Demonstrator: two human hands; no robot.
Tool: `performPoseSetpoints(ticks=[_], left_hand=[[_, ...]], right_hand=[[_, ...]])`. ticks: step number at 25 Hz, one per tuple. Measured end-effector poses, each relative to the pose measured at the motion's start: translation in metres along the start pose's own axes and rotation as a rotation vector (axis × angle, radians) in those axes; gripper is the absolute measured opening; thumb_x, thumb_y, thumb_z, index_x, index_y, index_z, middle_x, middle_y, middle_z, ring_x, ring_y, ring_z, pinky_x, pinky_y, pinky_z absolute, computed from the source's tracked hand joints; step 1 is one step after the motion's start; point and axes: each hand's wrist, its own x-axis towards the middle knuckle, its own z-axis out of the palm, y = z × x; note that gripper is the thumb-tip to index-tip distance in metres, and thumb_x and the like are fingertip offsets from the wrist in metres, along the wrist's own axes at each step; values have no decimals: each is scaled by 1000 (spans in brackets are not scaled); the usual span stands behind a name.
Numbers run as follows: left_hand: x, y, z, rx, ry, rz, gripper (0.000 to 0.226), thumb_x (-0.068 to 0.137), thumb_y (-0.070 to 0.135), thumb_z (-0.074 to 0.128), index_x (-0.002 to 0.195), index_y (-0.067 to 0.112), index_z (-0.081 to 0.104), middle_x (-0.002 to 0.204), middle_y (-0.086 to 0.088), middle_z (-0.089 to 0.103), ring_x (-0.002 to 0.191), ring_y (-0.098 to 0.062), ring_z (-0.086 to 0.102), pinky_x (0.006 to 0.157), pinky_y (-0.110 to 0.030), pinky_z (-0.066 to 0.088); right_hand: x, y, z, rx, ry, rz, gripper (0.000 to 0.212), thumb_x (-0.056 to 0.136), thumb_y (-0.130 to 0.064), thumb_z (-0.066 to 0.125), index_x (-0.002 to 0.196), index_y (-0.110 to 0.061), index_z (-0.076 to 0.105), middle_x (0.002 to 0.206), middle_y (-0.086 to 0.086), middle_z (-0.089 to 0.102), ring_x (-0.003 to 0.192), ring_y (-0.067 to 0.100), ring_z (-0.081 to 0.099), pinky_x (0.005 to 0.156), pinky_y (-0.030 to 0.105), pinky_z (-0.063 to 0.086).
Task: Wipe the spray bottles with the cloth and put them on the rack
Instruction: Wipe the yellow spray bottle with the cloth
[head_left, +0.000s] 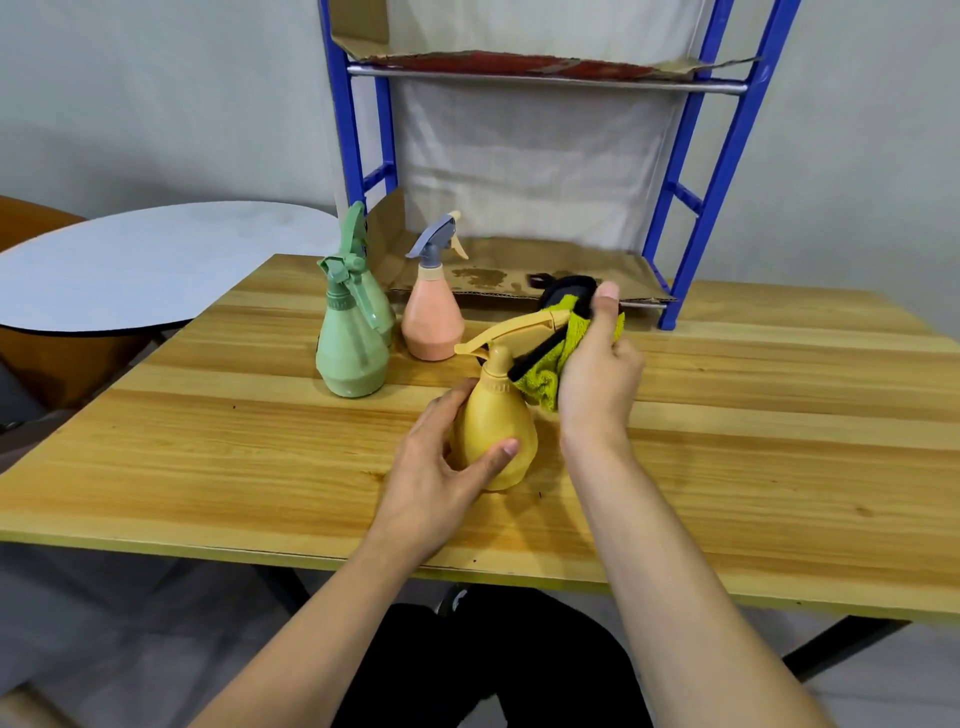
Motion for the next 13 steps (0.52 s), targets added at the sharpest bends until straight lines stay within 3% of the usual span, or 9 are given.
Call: performPoseSetpoints(ticks=[2,4,6,8,10,12,13], left_hand=[[0,-1,0,4,1,3,79,78,72,70,147,56,36,133,41,47,134,7,46,114,-41,46],[3,-3,1,1,-5,7,73,78,73,70,142,62,36,133,42,48,134,7,46,114,-41,47],[4,-3,1,-8,-9,0,66,79,71,70,136,67,38,134,41,49,134,7,46,113,-41,47],[3,-3,1,-17,1,5,65,78,71,70,135,68,39,135,40,50,134,7,47,113,-42,48],[3,-1,0,-19,-1,5,65,77,75,70,134,70,39,133,42,49,133,9,46,113,-41,48],[4,-1,-1,-27,-15,-11,61,77,74,70,129,75,38,132,45,48,132,11,46,113,-39,48],[4,-2,-1,-35,-21,-18,60,77,72,71,127,77,38,132,44,49,132,10,46,112,-38,48]], right_hand=[[7,3,2,-86,50,-7,59,100,-60,43,58,-18,47,56,-3,48,58,19,49,63,36,40],[21,4,4,4,47,157,55,100,-58,47,65,-16,57,60,-2,60,64,18,61,68,36,52],[33,8,1,158,-79,401,46,102,-52,47,87,-15,71,81,6,76,83,25,74,85,44,60],[34,8,-7,142,-129,449,47,104,-50,43,98,-14,72,97,10,78,93,30,74,90,53,58],[34,-5,-11,0,-54,263,55,103,-56,39,92,-12,70,86,2,75,82,15,72,83,39,60],[30,-29,-12,-99,6,-137,56,105,-55,37,79,-13,64,73,-4,64,60,-4,60,63,19,49],[23,-40,-11,-156,-42,-332,52,106,-52,37,73,-18,59,68,-7,59,54,-6,55,56,13,43]])
